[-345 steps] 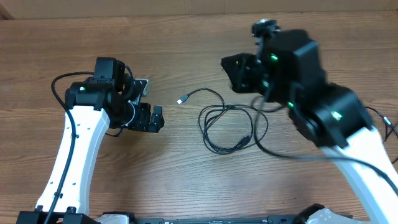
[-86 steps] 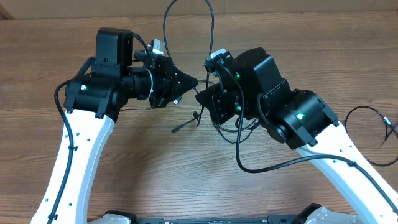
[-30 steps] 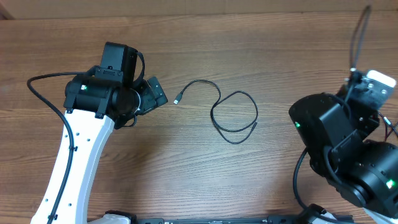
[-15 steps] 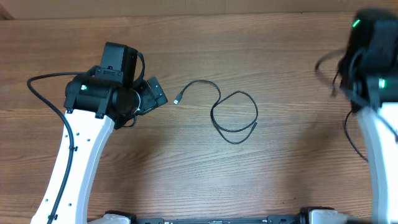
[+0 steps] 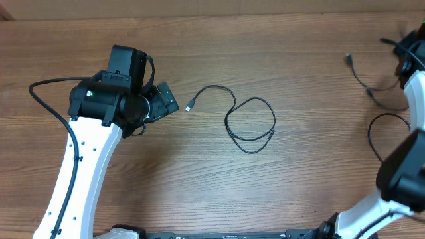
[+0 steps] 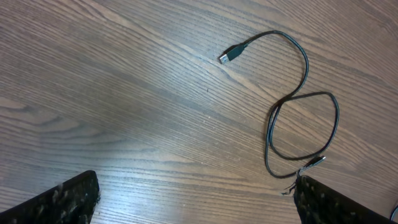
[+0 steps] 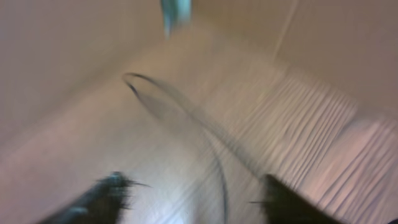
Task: Untangle cables
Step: 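Release the cable and pull the right gripper away to the right, then move the right gripper back to the looped cable and lower it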
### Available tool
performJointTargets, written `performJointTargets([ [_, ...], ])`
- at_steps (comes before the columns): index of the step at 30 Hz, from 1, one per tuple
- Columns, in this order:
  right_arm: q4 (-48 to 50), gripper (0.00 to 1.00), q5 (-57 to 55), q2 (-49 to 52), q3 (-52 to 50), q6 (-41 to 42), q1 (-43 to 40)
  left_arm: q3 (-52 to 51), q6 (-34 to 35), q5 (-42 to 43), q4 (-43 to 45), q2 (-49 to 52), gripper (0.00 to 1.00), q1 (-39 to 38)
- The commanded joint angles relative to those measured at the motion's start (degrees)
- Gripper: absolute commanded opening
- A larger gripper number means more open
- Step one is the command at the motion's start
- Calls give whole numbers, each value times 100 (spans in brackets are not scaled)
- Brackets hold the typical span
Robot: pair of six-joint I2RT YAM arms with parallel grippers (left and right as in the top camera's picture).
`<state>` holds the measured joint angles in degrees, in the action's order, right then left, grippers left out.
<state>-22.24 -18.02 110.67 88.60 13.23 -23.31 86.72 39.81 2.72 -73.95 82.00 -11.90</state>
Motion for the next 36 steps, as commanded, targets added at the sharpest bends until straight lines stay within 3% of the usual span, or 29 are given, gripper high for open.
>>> performJointTargets([
  [1,-151,97,778,245,35,-131,35,17,-127,-81,7,7,100,-15],
  [8,-223,100,960,-50,304,-103,125,17,-127,-81,4,7,99,-11],
  [13,-579,100,2498,-560,426,-81,203,17,-129,-83,4,7,100,-11],
  [21,-2715,100,3696,-964,420,1069,662,17,-127,-83,7,7,100,-11],
  [26,-4070,100,3788,-935,127,1034,1475,17,-127,-83,4,7,99,-11],
  [27,-4170,100,3783,-929,-74,616,1934,17,-127,-83,4,7,100,-11],
  [30,-3563,100,3764,-916,-767,-345,3010,17,-127,-81,4,7,99,-11],
  [36,-2280,100,3762,-844,-1790,-374,4275,17,-127,-83,4,7,99,-11],
])
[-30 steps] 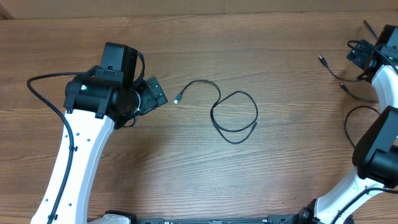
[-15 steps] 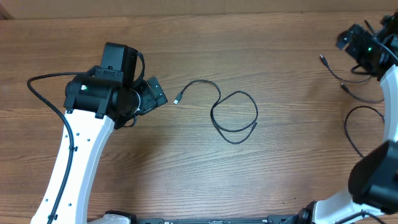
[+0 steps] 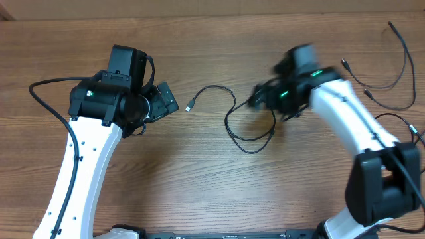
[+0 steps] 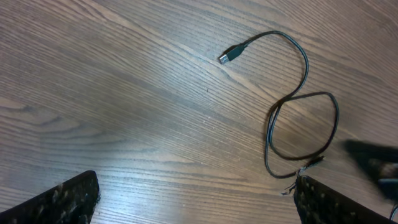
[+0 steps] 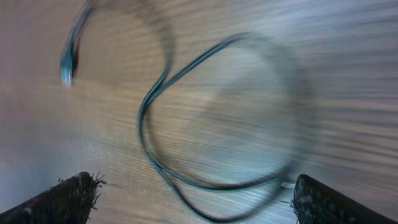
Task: Untangle cables
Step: 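Move the right gripper back to the looped cable and lower it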
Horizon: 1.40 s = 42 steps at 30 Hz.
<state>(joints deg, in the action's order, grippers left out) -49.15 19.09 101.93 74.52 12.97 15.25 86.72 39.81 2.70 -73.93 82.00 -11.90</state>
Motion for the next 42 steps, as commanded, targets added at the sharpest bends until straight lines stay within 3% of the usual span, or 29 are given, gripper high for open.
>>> performJointTargets([
  [1,629,100,48,31,-487,-348,584,17,-127,-79,2,7,99,-11],
  [5,1515,100,-260,33,-850,-350,1281,17,-129,-81,4,7,100,-11],
  [13,2973,91,-2179,120,-1648,-348,2218,17,-127,-81,4,7,99,-11],
  [19,3171,71,-2347,138,-1764,-251,2260,17,-127,-81,4,7,100,-11],
  [25,3206,65,-2153,186,-1965,-197,2262,17,-127,-81,4,7,100,-11],
  [29,3263,57,-2153,407,-2100,417,2262,17,-127,-79,4,7,100,-11],
  [33,3289,29,-1976,688,-2286,1718,2262,17,-127,-79,4,7,99,-11],
  [36,3318,24,-1681,822,-2319,2317,2264,17,-127,-81,4,7,100,-11],
  [42,3364,18,-1510,885,-2319,2341,2267,17,-127,-79,4,7,100,-11],
])
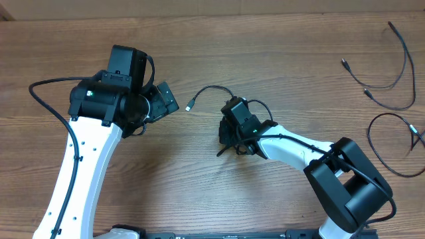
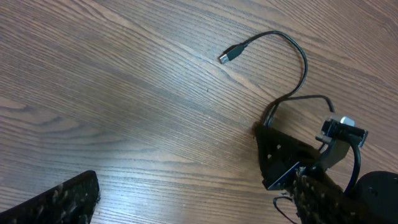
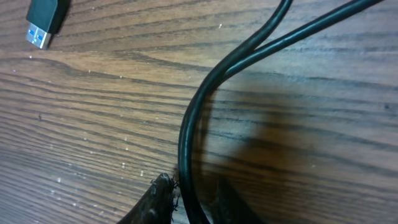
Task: Untangle cables
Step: 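Move the right gripper back to the looped cable and lower it, then grasp a strand of the looped black cable with the right gripper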
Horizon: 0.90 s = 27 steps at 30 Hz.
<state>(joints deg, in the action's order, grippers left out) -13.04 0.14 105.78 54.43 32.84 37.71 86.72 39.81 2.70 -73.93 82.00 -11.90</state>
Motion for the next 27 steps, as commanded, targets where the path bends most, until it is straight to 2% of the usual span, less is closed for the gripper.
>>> performJointTargets([
  [1,-247,14,385,501,-310,356,20,17,-127,-81,2,7,99,-11],
  [4,-247,4,385,501,-310,356,20,17,-127,-81,4,7,100,-11],
  [27,-245,4,271,501,-310,273,20,17,-127,-81,2,7,99,-2],
])
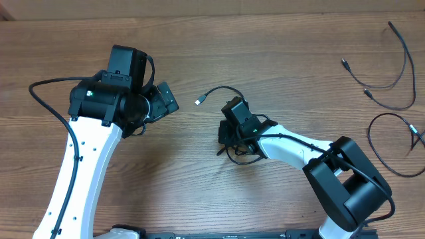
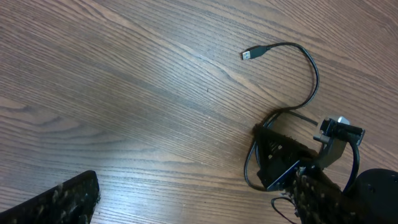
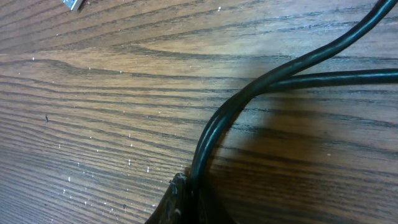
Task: Untangle cables
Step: 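Grasp a strand of the looped black cable with the right gripper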
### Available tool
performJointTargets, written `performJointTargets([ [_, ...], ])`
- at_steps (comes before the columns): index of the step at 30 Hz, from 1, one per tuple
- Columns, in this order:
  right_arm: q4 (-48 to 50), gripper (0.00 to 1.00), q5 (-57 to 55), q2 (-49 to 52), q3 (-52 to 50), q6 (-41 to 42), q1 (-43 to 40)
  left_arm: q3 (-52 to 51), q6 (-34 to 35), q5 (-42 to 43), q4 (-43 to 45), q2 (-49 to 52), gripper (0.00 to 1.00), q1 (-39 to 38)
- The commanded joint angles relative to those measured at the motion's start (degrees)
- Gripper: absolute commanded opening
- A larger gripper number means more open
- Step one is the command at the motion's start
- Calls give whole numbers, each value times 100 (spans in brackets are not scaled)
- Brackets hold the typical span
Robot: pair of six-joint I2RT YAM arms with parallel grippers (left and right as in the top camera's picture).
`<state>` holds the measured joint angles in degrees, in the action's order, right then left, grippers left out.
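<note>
A black USB cable (image 1: 229,89) lies mid-table, its plug (image 1: 199,101) pointing left. In the left wrist view the plug (image 2: 252,54) leads into an arc of cable (image 2: 313,74) that runs down to the right gripper (image 2: 267,171). My right gripper (image 1: 227,146) is low on the table and shut on the cable (image 3: 249,106), which passes between its fingertips (image 3: 180,199); part of the cable bunches under the gripper. My left gripper (image 1: 165,101) hovers to the left of the plug, open (image 2: 193,190) and holding nothing.
Two more thin black cables lie at the far right, one near the top corner (image 1: 388,66) and one by the right edge (image 1: 392,143). The wooden table (image 1: 199,40) stretches all round. The left arm's own black hose (image 1: 40,99) loops out at the left.
The plug end has shifted to the right and slightly away from the left gripper. The cable's loop has drawn in against the right gripper, whose fingers now pinch the cable tighter. The left arm is unmoved.
The right arm was at the far right edge while the looped cable lay alone mid-table. Then it was over the loop, then down with its fingers around the cable's crossing. Now it grips the cable and the loop has collapsed. The left gripper stayed open in place.
</note>
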<state>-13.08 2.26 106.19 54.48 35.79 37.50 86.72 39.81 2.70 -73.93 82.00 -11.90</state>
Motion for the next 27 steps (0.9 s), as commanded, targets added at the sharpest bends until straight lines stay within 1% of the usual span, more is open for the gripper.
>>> performJointTargets([
  [1,-240,4,63,459,-315,-20,42,17,-127,-79,4,7,99,-2],
  [4,-240,4,133,459,-315,-20,42,17,-129,-81,2,7,100,-2],
  [11,-243,4,787,411,-269,-24,37,17,-127,-81,2,7,100,0],
  [21,-343,4,791,-83,-260,-24,26,17,-129,-81,4,7,100,0],
  [27,-407,4,787,-195,-260,-22,13,17,-127,-81,4,7,99,-2],
])
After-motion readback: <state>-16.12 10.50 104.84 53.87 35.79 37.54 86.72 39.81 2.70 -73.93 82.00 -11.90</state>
